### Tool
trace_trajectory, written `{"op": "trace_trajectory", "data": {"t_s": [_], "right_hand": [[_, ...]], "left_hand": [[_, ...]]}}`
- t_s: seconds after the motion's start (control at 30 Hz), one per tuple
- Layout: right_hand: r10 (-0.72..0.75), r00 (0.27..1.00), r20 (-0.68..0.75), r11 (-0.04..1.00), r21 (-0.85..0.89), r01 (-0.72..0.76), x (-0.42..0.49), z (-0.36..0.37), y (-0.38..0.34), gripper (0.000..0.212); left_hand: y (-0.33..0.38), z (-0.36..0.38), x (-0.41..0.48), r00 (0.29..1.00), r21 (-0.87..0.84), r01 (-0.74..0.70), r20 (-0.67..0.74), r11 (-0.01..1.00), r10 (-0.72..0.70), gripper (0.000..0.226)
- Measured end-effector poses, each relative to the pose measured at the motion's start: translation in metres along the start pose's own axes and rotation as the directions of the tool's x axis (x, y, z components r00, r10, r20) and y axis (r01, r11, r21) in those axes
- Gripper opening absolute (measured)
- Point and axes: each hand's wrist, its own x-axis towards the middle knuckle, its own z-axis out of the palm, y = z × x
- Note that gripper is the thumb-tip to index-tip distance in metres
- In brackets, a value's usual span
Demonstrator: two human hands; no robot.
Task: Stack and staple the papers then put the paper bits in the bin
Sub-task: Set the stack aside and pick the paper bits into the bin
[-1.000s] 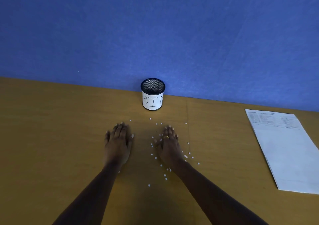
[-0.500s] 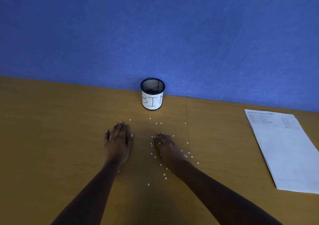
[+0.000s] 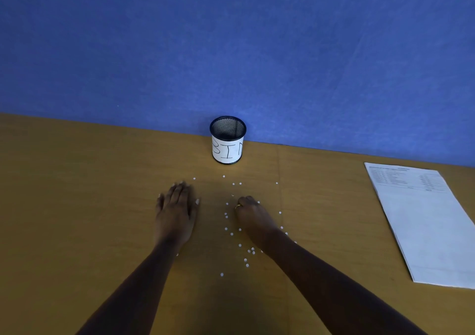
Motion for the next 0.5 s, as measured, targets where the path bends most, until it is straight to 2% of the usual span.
{"op": "trace_trajectory", "data": {"t_s": [0.07,0.13,0.17,0.23,0.33,0.4,0.5], "right_hand": [[0.023,0.999,-0.039,0.999,0.037,-0.021,0.000,-0.001,-0.003,0.006],[0.056,0.998,0.043,0.983,0.175,-0.062,0.005,0.002,-0.002,0.014],[0.135,0.989,0.059,0.965,0.221,-0.145,0.008,0.006,0.002,0.018],[0.288,0.948,0.135,0.881,0.350,-0.318,0.013,0.003,0.006,0.023],[0.415,0.903,0.110,0.747,0.526,-0.407,0.016,-0.002,0.011,0.021],[0.525,0.832,0.176,0.569,0.654,-0.498,0.017,-0.004,0.018,0.015],[0.599,0.693,0.401,0.184,0.773,-0.607,0.020,-0.010,0.025,0.004]], "left_hand": [[0.000,-0.001,0.000,1.000,0.001,0.001,-0.001,1.000,-0.001,0.048],[0.000,0.000,0.000,1.000,-0.006,0.005,0.000,1.000,-0.005,0.047],[0.000,0.000,0.000,1.000,-0.012,0.008,-0.004,1.000,-0.008,0.047],[0.000,0.000,0.000,1.000,-0.008,0.012,-0.002,1.000,-0.012,0.047],[0.000,0.000,0.000,1.000,-0.002,0.010,0.016,1.000,-0.010,0.048],[0.001,0.000,0.000,1.000,0.000,0.002,0.005,1.000,-0.002,0.048],[0.000,0.001,0.001,1.000,0.004,0.012,0.004,1.000,-0.012,0.048]]}}
